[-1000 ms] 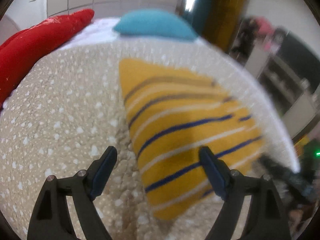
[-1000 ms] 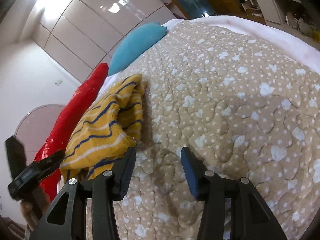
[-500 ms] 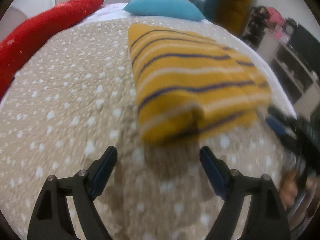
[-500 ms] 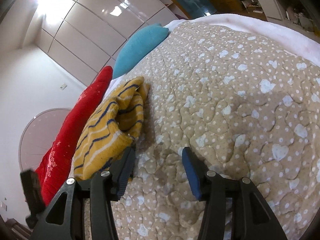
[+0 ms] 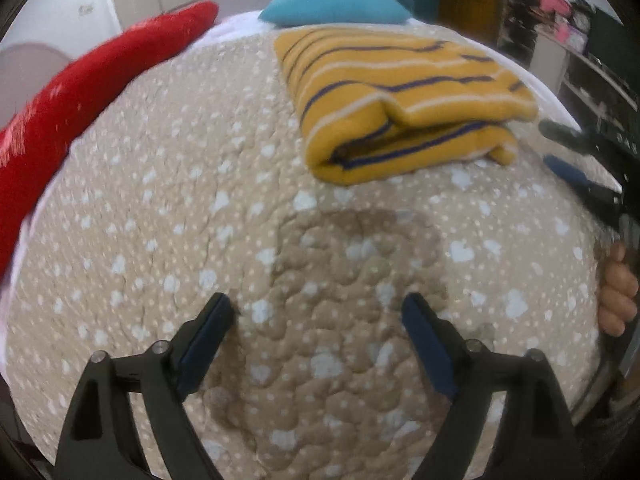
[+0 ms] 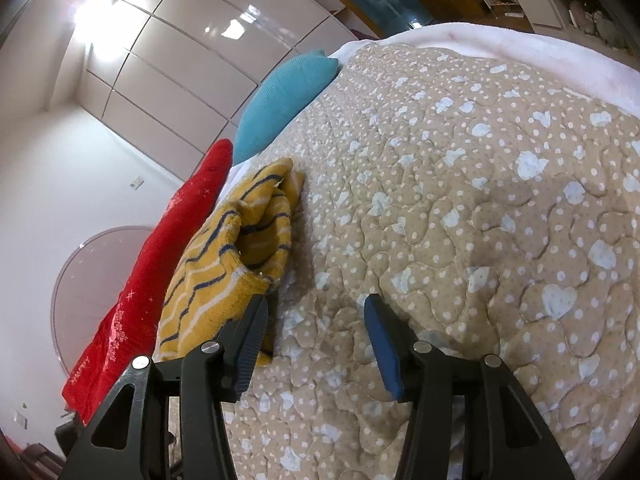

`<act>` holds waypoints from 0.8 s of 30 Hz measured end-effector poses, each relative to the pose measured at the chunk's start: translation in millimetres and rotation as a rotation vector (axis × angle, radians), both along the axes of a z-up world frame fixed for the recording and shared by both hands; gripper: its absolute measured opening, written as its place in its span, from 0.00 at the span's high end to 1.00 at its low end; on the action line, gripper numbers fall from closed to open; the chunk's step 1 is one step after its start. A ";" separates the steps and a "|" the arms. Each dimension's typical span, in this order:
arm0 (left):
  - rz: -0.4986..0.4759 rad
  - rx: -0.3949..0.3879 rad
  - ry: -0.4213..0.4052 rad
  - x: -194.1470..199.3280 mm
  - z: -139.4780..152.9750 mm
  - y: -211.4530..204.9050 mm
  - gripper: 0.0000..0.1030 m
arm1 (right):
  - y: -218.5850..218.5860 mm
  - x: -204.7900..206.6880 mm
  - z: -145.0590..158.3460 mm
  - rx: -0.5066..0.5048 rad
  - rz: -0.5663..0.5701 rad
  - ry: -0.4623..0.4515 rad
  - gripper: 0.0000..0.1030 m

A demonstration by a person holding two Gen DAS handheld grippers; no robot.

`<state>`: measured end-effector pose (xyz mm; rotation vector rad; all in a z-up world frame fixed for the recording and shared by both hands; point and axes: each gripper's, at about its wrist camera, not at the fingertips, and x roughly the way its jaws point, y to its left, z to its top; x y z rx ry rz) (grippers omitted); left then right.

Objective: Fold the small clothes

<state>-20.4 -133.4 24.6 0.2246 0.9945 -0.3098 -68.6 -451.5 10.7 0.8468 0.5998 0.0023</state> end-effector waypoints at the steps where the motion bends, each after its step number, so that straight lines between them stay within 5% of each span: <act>1: 0.012 -0.009 0.011 0.1 -1.8 1.2 0.09 | -0.3 0.0 0.0 -0.001 0.001 0.000 0.48; 7: 0.024 -0.019 0.014 -1.3 -6.9 6.3 0.00 | -0.8 -1.2 0.0 0.011 -0.003 -0.017 0.47; 24: 0.009 -0.054 -0.005 -3.2 -13.8 13.8 0.00 | -3.0 -1.0 -0.8 0.012 0.000 -0.018 0.47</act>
